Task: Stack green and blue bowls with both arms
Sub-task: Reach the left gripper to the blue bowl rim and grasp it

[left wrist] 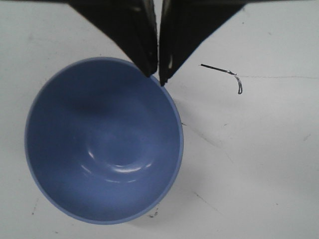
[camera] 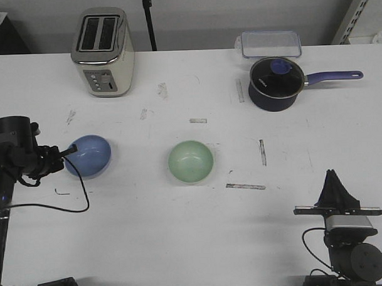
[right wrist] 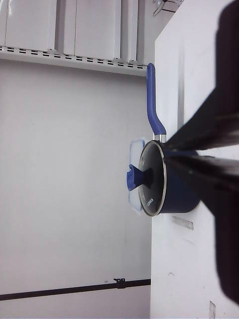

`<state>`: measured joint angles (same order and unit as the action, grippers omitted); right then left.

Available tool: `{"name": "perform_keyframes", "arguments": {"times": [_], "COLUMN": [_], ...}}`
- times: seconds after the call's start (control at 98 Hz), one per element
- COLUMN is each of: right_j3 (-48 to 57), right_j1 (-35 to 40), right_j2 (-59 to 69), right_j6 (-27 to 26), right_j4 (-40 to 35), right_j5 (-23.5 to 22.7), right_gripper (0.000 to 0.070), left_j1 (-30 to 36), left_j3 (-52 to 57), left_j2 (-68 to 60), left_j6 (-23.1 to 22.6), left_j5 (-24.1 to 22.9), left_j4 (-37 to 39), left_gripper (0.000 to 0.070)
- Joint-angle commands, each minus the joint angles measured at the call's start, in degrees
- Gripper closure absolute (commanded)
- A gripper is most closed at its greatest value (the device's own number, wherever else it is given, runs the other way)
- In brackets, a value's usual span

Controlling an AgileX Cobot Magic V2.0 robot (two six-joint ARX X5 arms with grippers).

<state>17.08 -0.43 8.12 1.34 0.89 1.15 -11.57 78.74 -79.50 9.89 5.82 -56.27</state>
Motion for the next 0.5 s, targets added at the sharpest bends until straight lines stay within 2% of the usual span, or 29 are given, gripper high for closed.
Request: {"name": "perform_keyframes", "arguments": {"times": [0.0, 0.082, 0.245, 0.316, 0.357, 0.49], "right_j3": [0.2, 0.2, 0.2, 0.2, 0.2, 0.2], "right_j1": [0.0, 0.0, 0.0, 0.0, 0.0, 0.0], "right_j2": [-0.2, -0.2, -0.2, -0.2, -0.2, -0.2], "right_j6": [0.0, 0.0, 0.0, 0.0, 0.0, 0.0], "right_j4": [0.6, 0.6, 0.6, 0.6, 0.6, 0.6], "right_j5": [0.0, 0.0, 0.0, 0.0, 0.0, 0.0], "right_gripper": [0.0691, 0.0691, 0.0691, 0.0691, 0.0691, 0.0691], "left_j1": [-1.9, -3.8, -6.0, -6.1, -6.1, -5.9], "left_j3": [1.4, 1.4, 1.4, 1.4, 1.4, 1.4], "left_j2": [-2.6, -5.0, -9.1, -10.6, -11.4, -14.2], "left_j6": [0.5, 1.0, 1.3, 1.2, 1.2, 1.1], "left_j5": [3.5, 6.9, 7.8, 7.8, 8.0, 8.0], "left_j4": [0.1, 0.8, 2.3, 3.1, 3.5, 5.1], "left_gripper": [0.0697, 0.0679, 0.0372, 0.0275, 0.0237, 0.0213]}}
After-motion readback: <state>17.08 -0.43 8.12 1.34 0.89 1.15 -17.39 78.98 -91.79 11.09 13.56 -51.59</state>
